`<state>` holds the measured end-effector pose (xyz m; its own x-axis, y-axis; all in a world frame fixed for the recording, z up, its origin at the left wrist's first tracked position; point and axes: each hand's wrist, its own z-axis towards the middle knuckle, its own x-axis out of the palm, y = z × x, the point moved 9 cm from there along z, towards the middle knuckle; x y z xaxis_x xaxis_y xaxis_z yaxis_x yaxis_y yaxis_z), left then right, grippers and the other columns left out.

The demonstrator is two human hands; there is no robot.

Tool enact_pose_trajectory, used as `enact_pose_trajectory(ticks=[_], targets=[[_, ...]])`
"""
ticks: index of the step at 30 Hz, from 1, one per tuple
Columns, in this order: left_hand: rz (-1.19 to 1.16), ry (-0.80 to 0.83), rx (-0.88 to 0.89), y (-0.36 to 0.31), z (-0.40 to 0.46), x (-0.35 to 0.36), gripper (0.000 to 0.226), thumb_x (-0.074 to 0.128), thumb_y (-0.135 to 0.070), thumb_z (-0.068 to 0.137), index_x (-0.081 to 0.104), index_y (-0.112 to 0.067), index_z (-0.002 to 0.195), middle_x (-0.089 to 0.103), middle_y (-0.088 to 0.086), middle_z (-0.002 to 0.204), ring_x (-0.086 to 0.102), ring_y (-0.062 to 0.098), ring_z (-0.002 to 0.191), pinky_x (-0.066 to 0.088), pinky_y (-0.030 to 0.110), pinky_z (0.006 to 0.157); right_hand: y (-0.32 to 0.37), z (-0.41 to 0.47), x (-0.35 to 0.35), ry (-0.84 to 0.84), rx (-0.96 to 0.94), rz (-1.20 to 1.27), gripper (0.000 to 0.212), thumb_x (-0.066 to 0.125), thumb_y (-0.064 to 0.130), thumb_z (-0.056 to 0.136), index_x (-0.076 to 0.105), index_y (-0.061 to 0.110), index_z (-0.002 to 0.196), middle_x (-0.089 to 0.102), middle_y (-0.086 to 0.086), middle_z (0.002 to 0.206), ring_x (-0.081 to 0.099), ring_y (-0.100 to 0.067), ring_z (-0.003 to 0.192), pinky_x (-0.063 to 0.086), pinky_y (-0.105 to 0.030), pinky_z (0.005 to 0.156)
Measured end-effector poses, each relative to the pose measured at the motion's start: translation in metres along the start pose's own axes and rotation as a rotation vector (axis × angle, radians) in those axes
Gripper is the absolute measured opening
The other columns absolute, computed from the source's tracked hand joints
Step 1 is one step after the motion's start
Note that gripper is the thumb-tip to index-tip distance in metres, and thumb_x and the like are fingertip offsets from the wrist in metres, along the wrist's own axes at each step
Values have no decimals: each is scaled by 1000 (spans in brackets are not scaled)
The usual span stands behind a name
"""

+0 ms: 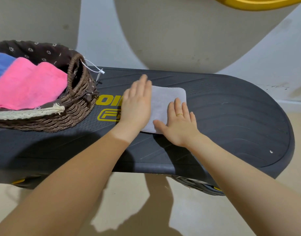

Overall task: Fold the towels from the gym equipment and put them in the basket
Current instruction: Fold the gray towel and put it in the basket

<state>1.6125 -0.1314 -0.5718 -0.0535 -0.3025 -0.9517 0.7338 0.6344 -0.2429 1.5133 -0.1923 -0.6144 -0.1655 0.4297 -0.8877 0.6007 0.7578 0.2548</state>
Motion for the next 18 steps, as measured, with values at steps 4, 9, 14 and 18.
enact_pose_trajectory(ticks=[4, 9, 14, 18], targets=[[78, 300, 234, -9, -4, 40, 58, 25, -39, 100, 7, -13, 149, 1, 1, 159, -1, 16, 146, -2, 31, 116, -5, 12, -2, 10, 20, 50, 62, 11, 42, 99, -9, 13, 150, -20, -3, 157, -19, -17, 145, -8, -42, 117], [57, 326, 281, -2, 1, 49, 79, 20, -64, 89, 1, -15, 149, -4, -1, 158, -5, 13, 146, -5, 30, 117, -16, 39, -14, -82, 38, 49, 60, 14, 35, 99, -10, 12, 149, -18, -3, 157, -16, -16, 145, -5, -40, 118], [-35, 381, 295, 2, 1, 53, 112, 12, -81, 58, -5, -18, 149, -11, -5, 157, -13, 9, 144, -10, 27, 115, -22, 70, -31, -183, 38, -33, 62, 13, 44, 99, -5, 13, 150, -9, 0, 159, -11, -18, 146, -5, -40, 119], [-38, 374, 287, 2, 4, 53, 116, 16, -84, 54, -6, -19, 148, -12, -4, 157, -13, 10, 144, -9, 28, 115, -24, 78, -37, -211, 37, -27, 64, 14, 46, 99, -3, 13, 150, -7, -1, 159, -11, -18, 146, -3, -40, 119]])
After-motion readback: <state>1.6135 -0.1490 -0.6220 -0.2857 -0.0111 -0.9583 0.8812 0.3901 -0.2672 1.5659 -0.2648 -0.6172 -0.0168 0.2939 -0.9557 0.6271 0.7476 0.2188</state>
